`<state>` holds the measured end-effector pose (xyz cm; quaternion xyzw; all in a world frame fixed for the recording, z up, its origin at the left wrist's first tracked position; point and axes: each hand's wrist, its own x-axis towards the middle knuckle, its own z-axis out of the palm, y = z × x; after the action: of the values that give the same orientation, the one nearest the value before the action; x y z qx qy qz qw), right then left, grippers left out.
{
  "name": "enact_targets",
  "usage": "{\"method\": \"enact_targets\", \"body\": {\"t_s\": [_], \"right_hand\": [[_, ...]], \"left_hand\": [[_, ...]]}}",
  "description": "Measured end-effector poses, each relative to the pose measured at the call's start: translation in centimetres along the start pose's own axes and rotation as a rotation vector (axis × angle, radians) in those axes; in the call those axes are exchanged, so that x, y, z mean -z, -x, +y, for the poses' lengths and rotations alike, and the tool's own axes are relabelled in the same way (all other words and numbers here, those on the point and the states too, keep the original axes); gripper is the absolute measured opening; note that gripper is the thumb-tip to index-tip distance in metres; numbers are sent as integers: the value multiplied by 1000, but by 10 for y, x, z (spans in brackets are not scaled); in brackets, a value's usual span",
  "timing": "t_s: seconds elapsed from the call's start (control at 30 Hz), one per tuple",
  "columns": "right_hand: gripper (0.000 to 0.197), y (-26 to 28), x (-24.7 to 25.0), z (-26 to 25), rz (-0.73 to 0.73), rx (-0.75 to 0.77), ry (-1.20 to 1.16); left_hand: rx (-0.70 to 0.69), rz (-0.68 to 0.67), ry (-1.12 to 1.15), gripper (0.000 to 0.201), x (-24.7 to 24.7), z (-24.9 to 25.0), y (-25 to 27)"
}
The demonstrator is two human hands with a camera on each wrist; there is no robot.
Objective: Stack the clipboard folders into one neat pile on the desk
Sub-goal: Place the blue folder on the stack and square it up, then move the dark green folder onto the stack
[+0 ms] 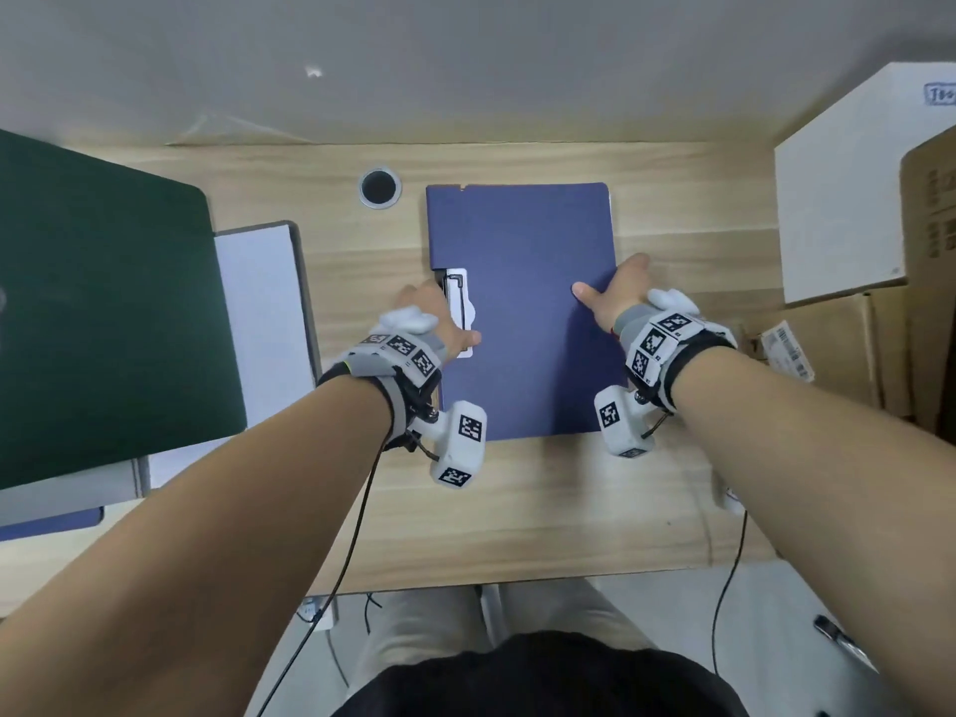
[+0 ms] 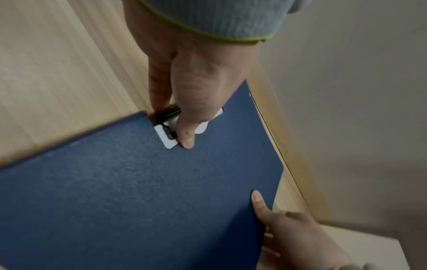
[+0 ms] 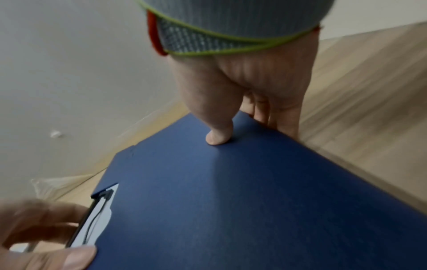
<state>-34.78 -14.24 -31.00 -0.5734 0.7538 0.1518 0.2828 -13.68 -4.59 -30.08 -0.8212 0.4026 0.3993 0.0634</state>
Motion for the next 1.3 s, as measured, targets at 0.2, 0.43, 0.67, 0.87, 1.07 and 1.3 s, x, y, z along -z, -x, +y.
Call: {"method": "enact_targets", "body": {"t_s": [0.2,0.43,0.67,0.87,1.07,1.3], "right_hand": [[77,11,14,-3,14,-68,178],[72,64,14,-96,35,239,-14],[53,180,-25,-251,-259,637,-171],[46,245,-70,-309,-359,773,-97],[41,254,-83,-307,-425,713,-114],[52,247,-64,-285,-483,496,-353]], "left_hand": [[-99,-68,132,40,11,-11,8],[-75,365,269,65,110,-75,53],[222,841,53,70,217,-196,104],[396,501,271,44,218,-277,108],[356,442,227,44,210,-304,111],[264,565,280,29,241,-276,115]]}}
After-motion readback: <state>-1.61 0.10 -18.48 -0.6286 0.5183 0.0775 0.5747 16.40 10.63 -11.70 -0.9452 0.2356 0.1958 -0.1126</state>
